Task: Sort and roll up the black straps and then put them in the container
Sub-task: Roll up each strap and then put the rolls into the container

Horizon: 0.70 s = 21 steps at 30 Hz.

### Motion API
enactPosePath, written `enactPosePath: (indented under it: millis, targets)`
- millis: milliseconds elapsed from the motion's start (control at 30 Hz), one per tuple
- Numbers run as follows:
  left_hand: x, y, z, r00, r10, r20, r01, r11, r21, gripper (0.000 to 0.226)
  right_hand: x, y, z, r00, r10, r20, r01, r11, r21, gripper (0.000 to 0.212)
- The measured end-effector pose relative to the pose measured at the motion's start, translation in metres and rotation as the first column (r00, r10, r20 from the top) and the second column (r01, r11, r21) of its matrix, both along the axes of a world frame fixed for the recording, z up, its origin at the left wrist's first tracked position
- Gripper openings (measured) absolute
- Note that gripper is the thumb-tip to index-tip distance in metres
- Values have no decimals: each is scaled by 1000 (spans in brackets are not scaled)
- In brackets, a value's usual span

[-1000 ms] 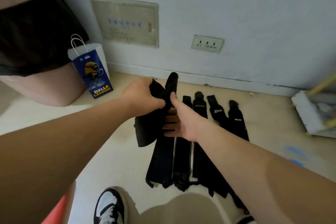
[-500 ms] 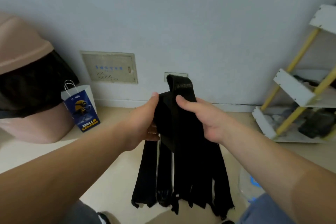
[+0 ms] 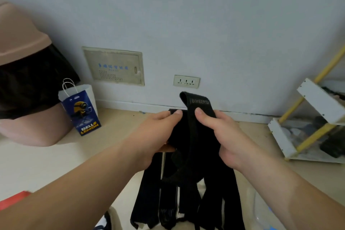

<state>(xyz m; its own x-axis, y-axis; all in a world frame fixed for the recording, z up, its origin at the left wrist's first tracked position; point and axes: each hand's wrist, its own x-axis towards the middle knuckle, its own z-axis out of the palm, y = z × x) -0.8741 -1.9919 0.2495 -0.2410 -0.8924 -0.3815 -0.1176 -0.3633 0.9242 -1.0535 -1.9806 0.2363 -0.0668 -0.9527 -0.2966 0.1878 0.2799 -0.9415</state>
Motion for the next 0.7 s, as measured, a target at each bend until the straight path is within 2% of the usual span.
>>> enactPosePath:
  millis: [100, 200, 300, 400, 467, 600, 700]
  targets:
    - [5, -10, -3, 1000, -11, 2, 11, 997, 77, 47, 3, -9, 1, 999, 50, -14, -51, 998, -44, 26]
    - [10, -19, -5, 998, -56, 8, 56, 995, 81, 53, 10, -19, 4, 998, 69, -2, -69, 995, -77, 30]
    - [17, -26, -9, 994, -65, 84, 70, 996, -56, 43, 18, -23, 5, 994, 93, -59, -100, 989, -109, 30]
    - [30, -35, -11, 984, -6, 178, 45, 975, -216, 31, 26, -23, 0, 973, 26, -229, -68, 982, -177, 27]
    - [41, -39, -10, 963, 23, 269, 61, 952, -300, 24, 29, -23, -2, 963, -1, -269, -52, 980, -190, 29]
    - [53, -38, -10, 934, 28, 356, 116, 919, -376, 20, 30, -24, 4, 976, 141, -165, -158, 983, -96, 20]
    - [64, -39, -11, 917, 78, 392, 92, 913, -397, 22, 28, -21, 11, 966, 247, -76, -253, 965, -73, 24]
